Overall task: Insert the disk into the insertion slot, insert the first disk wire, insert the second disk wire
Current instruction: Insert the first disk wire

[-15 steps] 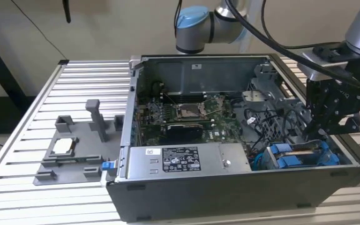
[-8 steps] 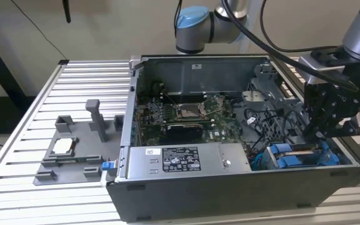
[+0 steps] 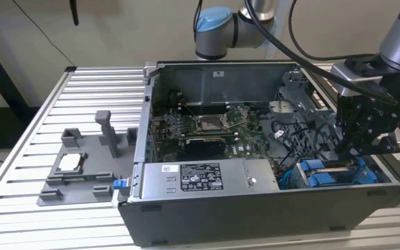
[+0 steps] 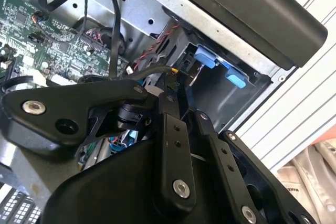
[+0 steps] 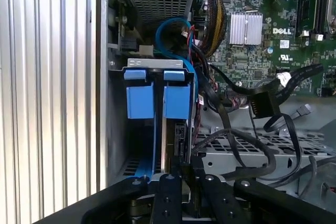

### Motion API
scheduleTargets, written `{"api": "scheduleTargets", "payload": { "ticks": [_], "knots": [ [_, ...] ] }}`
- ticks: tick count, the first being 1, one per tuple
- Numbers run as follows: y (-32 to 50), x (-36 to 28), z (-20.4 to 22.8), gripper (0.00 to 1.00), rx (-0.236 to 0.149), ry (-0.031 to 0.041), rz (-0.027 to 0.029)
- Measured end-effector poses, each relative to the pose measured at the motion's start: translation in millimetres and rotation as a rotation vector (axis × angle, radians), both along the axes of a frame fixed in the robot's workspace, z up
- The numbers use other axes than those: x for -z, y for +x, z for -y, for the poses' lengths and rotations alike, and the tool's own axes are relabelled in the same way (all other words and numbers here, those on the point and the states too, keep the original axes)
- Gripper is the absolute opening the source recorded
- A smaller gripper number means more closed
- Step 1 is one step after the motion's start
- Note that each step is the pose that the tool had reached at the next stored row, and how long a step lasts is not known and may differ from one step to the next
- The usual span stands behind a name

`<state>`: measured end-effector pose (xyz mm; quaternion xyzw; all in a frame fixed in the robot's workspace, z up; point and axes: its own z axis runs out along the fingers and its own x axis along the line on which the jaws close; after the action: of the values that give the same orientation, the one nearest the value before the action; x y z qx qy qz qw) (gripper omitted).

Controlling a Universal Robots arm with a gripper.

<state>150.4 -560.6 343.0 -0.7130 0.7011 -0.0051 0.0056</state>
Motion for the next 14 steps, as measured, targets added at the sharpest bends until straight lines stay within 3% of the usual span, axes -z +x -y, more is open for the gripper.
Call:
{"api": "scheduleTargets", "payload": {
  "ticks": [14],
  "knots": [
    [1.3, 4.2, 0.0, 0.19, 0.000, -0.0001, 0.0000]
  ]
}}
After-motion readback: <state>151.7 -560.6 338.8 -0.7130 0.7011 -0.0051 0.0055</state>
